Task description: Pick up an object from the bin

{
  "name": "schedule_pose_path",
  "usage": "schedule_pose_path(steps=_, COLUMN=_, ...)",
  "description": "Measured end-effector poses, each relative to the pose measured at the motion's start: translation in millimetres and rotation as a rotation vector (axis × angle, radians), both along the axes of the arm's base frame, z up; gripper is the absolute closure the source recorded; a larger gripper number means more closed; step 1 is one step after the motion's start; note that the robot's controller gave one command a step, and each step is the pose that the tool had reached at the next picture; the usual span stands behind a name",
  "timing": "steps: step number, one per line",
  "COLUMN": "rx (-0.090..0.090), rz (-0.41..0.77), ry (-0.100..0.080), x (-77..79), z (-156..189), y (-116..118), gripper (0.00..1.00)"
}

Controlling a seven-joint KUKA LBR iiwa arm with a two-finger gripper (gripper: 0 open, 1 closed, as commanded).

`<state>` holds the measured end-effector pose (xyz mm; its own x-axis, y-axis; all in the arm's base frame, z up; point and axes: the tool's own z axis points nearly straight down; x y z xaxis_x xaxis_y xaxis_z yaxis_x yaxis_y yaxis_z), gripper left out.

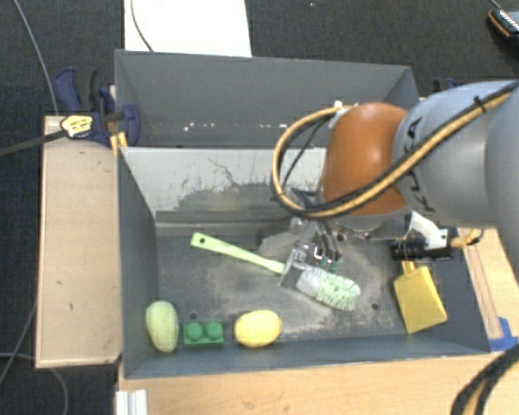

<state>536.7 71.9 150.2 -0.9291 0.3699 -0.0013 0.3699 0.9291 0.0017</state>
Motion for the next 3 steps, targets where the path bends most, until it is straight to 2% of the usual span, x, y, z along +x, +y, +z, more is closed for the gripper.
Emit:
schedule_pose_path(steps=1, rx=0.000, rz=-0.063, ry=-0.001, x=-6.0, z=5, y=10, gripper=0.00)
schedule_pose_path(steps=2, rx=0.000, rz=0.012, ry=-0.006, x=-8.3, z=23, y=-15, gripper=0.00)
schedule_pose_path(steps=3, rx=0.002, rz=-0.188, ry=0.001, x=-2.5, z=-84, y=-9, gripper=0.00)
